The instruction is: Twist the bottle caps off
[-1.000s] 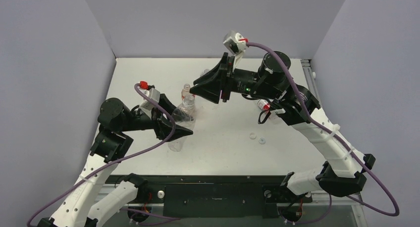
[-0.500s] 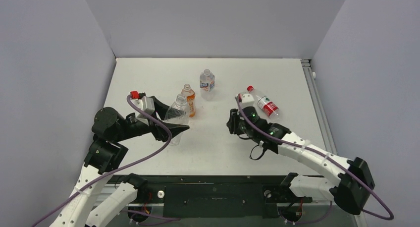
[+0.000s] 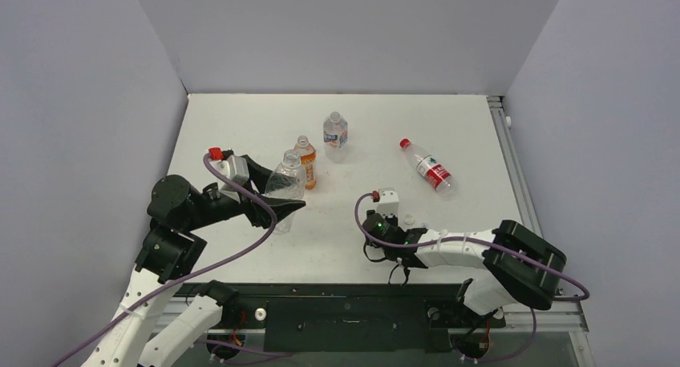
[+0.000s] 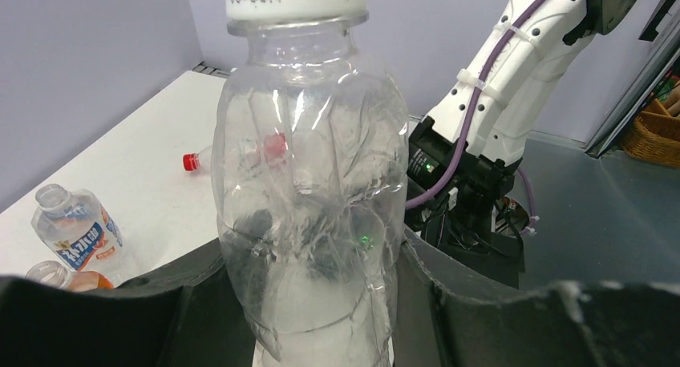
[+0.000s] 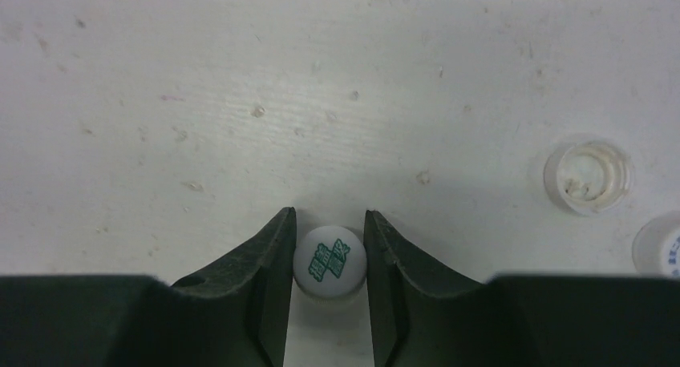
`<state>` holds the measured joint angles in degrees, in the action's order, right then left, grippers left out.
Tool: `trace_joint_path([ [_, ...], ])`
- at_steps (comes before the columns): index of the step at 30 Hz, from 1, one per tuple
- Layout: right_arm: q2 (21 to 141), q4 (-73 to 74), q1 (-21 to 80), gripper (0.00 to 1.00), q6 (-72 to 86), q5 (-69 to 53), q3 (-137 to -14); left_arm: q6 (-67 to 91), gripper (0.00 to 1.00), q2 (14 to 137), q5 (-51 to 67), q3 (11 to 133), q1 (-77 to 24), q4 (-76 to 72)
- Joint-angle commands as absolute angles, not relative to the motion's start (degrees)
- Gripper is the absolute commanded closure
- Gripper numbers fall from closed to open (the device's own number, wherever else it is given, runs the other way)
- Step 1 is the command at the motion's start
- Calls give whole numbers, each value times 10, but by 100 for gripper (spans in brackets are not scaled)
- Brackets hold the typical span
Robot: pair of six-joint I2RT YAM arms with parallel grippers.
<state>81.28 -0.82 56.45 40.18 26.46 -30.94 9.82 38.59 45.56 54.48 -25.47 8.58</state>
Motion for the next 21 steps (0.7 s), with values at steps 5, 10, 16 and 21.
trace_joint_path([
  [5,819,-80,578,60,468,282,-269,96,69,386,455,539,-256,73],
  [10,719,-23,578,41,440,273,-292,98,69,390,457,536,-256,68],
  [16,565,108,543,31,365,237,-405,98,69,393,463,529,-256,63],
  [21,512,124,480,28,334,58,-568,103,69,398,471,517,-257,51],
])
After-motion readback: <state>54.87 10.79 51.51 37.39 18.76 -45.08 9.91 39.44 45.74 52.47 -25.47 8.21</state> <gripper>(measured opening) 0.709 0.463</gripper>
